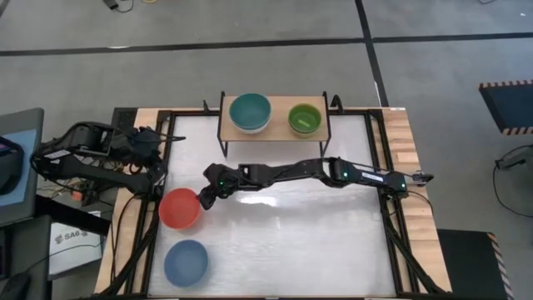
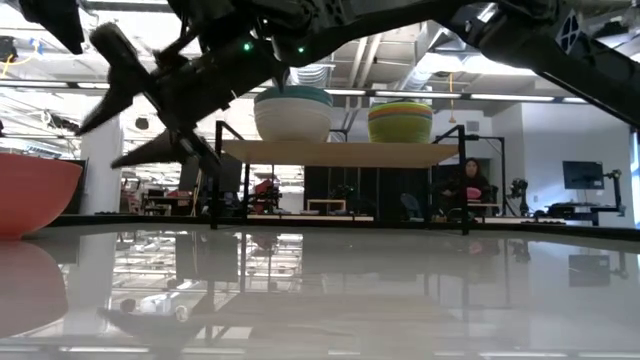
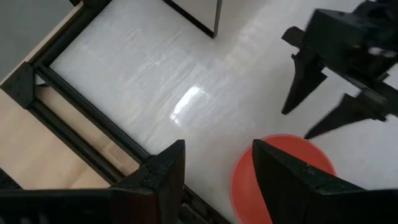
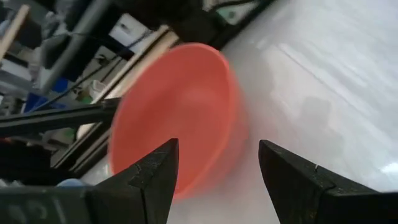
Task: Place and stack bowls onto a shelf
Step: Stack the orange bowl on top of the dark green bowl on the shelf
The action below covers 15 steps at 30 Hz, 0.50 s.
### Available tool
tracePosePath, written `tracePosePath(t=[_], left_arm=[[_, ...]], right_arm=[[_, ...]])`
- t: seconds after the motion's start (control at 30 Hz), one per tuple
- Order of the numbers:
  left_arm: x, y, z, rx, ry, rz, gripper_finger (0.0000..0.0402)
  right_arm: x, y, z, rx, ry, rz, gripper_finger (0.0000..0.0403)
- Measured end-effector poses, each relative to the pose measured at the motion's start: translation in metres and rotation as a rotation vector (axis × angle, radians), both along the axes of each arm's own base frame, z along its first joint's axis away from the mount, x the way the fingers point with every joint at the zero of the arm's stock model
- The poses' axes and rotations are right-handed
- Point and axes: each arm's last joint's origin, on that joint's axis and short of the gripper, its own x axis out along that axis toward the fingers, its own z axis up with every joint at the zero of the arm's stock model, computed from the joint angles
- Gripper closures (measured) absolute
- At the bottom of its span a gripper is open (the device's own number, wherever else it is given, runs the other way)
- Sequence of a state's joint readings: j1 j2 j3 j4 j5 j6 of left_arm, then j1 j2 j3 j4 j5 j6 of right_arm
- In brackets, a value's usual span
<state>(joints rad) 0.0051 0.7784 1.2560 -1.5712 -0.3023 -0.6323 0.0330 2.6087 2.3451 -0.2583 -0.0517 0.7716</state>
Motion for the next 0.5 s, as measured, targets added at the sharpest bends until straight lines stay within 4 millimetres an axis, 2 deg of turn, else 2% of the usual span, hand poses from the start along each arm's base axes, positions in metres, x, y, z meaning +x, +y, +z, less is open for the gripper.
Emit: tracePosePath(t=[0.23,0.5], left_arm=[[0.0,0.0,0.0,0.012,-0.002,0.013,0.023],[0.0,0.0,0.0,-0.003,-0.011,0.036,0.023]], right_arm=[[0.0,0.006,0.001,-0.092,-0.012,-0.025,0.0155],[0.006,0.013,-0.034,-0.067,0.013,-0.024,0.0155]])
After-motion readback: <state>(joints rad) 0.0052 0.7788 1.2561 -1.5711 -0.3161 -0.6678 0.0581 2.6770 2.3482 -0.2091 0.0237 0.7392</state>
